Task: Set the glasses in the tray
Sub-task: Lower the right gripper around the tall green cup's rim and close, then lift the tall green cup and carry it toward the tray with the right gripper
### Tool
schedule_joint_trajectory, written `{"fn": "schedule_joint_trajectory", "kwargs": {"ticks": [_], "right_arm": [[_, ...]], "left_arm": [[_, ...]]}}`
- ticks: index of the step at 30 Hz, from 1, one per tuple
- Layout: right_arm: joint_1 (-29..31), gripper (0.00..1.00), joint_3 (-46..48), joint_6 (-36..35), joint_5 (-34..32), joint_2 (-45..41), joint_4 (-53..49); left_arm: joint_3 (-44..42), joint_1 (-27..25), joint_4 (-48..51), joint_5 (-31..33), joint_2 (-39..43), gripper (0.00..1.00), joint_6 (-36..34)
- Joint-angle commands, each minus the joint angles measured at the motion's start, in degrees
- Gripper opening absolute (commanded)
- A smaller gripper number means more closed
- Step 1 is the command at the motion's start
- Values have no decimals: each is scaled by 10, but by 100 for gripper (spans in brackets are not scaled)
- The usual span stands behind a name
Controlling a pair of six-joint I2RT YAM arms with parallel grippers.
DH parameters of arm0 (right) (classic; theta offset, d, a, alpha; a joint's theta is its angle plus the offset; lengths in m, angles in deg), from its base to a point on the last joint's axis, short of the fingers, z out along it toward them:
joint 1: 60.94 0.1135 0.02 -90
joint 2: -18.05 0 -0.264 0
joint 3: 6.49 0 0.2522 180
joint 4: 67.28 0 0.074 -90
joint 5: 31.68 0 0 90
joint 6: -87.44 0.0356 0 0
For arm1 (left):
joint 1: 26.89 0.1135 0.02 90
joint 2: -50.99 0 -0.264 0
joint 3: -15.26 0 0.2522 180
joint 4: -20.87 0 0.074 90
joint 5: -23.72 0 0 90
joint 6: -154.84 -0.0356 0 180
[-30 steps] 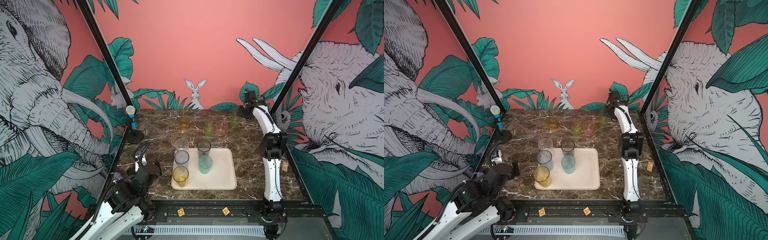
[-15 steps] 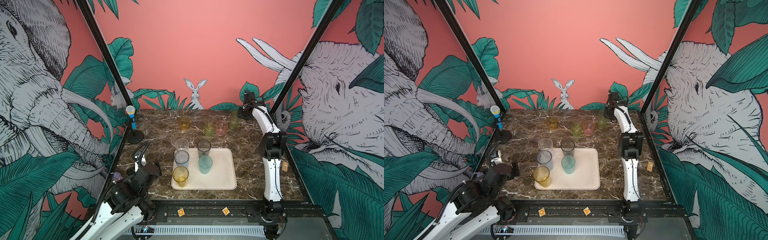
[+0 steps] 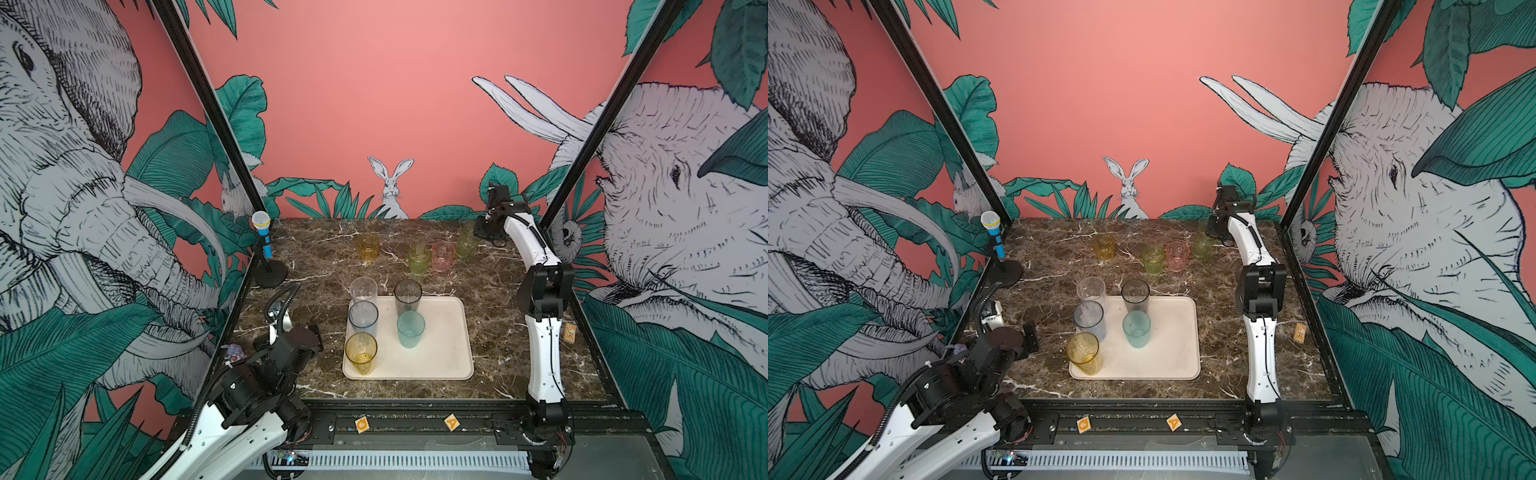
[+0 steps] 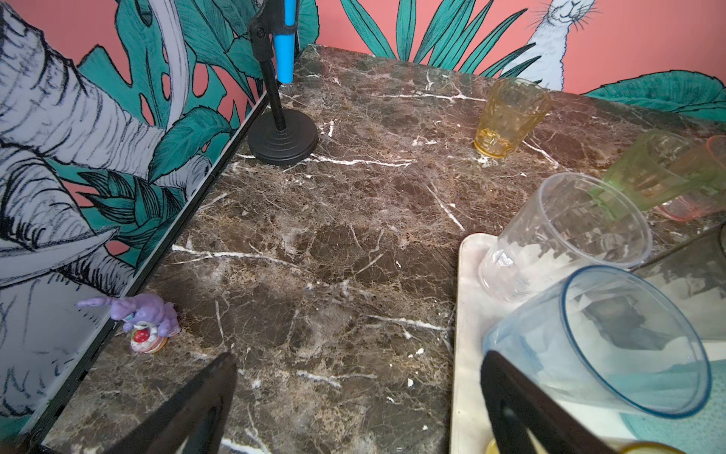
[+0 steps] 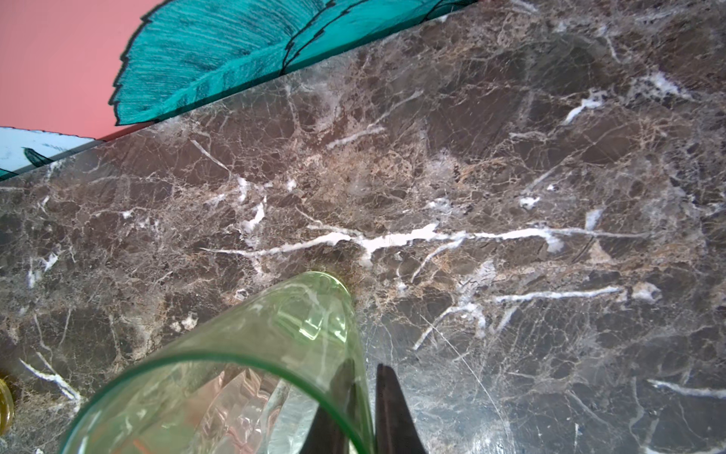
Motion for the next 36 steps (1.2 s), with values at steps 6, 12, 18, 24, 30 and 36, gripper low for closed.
{"fn": "schedule_joint_trajectory", "kwargs": {"ticks": [6,12,18,24,30,36], "right_arm": [[-3,3,6,-31,-15,-31,-40],[-3,2,20,-52,-29,-64,-61],[-3,0,28,-74,-35,-93,-103],[-3,0,62,-85,-27,-140,-124],[-2,0,101,-89,-17,-188,-142],[0,0,156,-97,4,-243,-152]], "left_arm": [[-6,3,17,3,5,97,17],[-8,3,15,1,5,97,17],[-8,3,14,0,7,97,17],[-4,3,20,2,15,97,16],[-5,3,20,2,24,97,15],[-12,3,21,7,34,97,16]]}}
